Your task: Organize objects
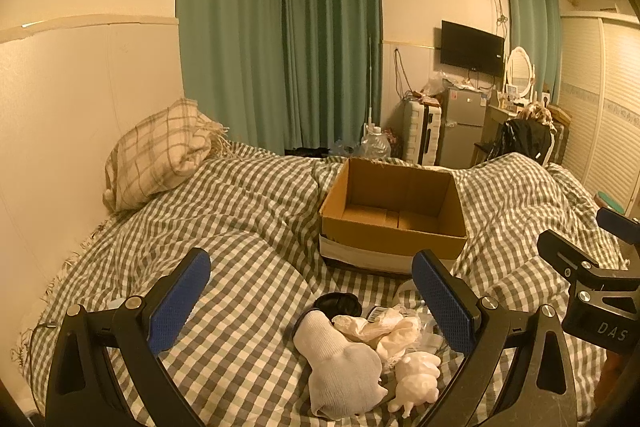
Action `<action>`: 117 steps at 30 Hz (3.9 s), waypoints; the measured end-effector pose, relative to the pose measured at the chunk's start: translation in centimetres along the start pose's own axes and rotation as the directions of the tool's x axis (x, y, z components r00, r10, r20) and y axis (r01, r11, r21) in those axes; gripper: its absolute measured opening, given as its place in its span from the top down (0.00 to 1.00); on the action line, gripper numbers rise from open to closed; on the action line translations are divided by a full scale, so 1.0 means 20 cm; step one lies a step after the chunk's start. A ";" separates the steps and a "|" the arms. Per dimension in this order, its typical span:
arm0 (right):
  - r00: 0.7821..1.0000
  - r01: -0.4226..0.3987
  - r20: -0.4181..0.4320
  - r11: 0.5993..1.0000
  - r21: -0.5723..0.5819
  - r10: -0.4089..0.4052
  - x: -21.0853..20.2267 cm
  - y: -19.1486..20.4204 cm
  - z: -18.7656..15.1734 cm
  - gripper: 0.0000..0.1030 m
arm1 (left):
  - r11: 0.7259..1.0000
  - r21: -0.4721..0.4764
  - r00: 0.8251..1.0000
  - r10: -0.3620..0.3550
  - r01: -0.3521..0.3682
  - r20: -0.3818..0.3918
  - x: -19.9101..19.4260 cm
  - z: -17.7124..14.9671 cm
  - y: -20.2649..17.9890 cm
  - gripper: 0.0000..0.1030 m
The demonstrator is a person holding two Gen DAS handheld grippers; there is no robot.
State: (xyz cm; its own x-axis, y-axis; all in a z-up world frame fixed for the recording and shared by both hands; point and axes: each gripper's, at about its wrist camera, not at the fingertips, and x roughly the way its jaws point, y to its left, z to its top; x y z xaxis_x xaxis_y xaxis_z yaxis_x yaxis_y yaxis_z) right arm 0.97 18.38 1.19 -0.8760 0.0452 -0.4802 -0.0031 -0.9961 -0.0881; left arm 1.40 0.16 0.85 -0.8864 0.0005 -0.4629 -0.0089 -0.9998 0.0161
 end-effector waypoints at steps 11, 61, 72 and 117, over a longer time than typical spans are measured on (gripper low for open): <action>1.000 -0.017 -0.009 1.000 -0.022 0.017 -0.08 0.01 -0.04 0.00 | 1.000 0.007 0.999 0.013 -0.013 -0.045 -0.03 -0.04 0.01 0.00; 0.847 -0.367 -0.480 0.905 -0.214 0.230 0.70 0.59 -0.35 0.32 | 0.995 -0.078 0.958 -0.085 0.066 -0.273 0.40 -0.31 0.38 0.46; 0.868 -0.415 -0.363 0.896 -0.157 0.338 0.47 0.46 -0.16 0.86 | 0.989 -0.082 0.960 -0.142 0.125 -0.240 0.35 -0.15 0.35 0.46; 0.979 -0.180 -0.096 0.984 -0.014 0.178 0.67 -0.22 0.59 0.13 | 0.983 0.088 0.978 -0.149 0.162 -0.144 0.82 0.47 -0.03 0.00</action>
State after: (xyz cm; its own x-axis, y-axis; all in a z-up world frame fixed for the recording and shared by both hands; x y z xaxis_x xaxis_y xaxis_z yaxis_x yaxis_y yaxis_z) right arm -16.37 22.48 5.44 -0.8121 -0.1254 -0.5699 0.1614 -0.9868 -0.0128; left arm -17.44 0.95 1.60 -0.7993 0.1467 -0.5827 -0.1935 -0.9809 0.0186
